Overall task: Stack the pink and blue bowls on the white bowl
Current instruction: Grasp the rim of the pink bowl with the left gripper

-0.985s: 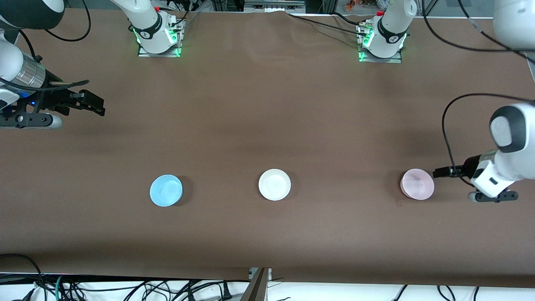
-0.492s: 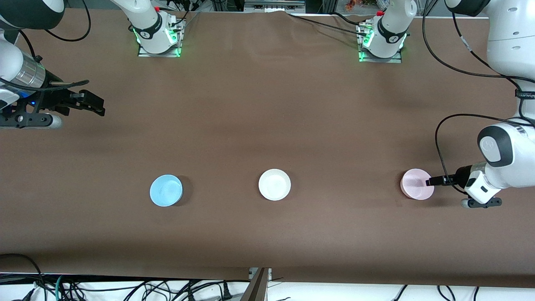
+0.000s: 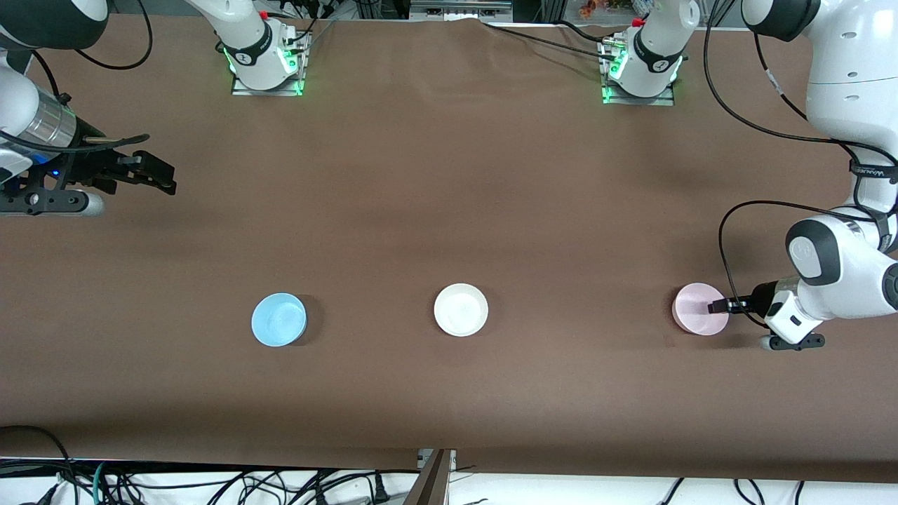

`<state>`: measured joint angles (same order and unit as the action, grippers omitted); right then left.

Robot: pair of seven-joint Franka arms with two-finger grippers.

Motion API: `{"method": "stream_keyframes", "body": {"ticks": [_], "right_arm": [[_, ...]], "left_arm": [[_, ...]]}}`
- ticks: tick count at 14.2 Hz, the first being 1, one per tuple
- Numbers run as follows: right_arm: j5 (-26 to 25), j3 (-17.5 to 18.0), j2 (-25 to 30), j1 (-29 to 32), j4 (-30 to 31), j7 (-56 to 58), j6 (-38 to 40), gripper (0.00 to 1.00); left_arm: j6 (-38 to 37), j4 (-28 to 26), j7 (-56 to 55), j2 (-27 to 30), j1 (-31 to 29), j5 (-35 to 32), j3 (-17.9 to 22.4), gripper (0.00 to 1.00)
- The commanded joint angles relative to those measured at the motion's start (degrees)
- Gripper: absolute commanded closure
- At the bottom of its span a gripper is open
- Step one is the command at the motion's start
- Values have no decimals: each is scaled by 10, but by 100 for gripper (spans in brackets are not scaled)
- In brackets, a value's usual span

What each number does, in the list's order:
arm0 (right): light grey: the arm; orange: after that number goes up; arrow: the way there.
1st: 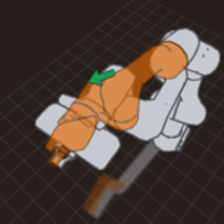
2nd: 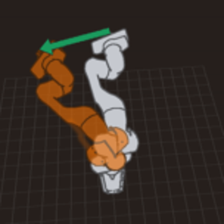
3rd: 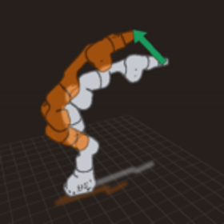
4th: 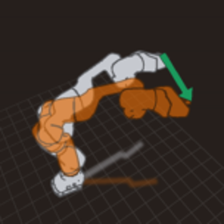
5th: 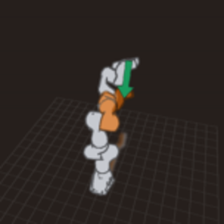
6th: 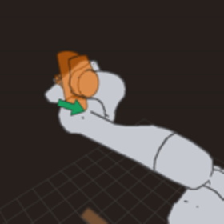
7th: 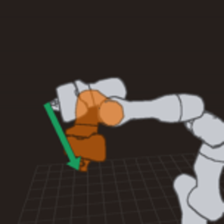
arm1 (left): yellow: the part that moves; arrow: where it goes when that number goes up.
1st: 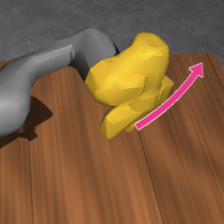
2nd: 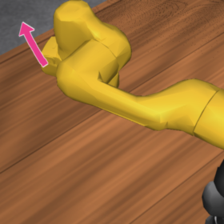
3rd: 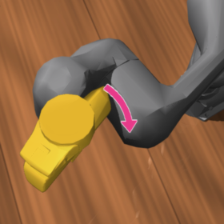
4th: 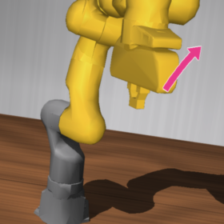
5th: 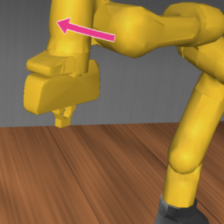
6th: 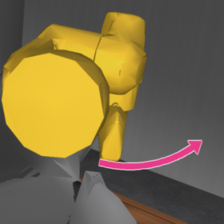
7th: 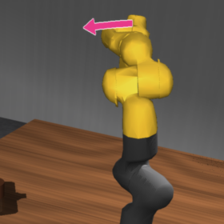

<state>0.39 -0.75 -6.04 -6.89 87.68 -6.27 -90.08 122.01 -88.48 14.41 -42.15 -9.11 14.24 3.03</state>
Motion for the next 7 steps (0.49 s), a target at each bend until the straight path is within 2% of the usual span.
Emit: {"method": "stream_keyframes", "body": {"ticks": [1,3,4,7], "right_arm": [[-1,7,2,6,-2,0,0,0],[-3,7,2,6,-2,1,-1,0],[-7,7,2,7,-3,1,-2,0],[-5,7,-6,8,-3,-1,-28,0]], "left_arm": [[2,0,26,0,4,10,6,72],[-2,0,26,2,4,11,10,85],[-7,1,25,2,5,11,12,100],[-36,22,12,7,23,16,10,100]]}}
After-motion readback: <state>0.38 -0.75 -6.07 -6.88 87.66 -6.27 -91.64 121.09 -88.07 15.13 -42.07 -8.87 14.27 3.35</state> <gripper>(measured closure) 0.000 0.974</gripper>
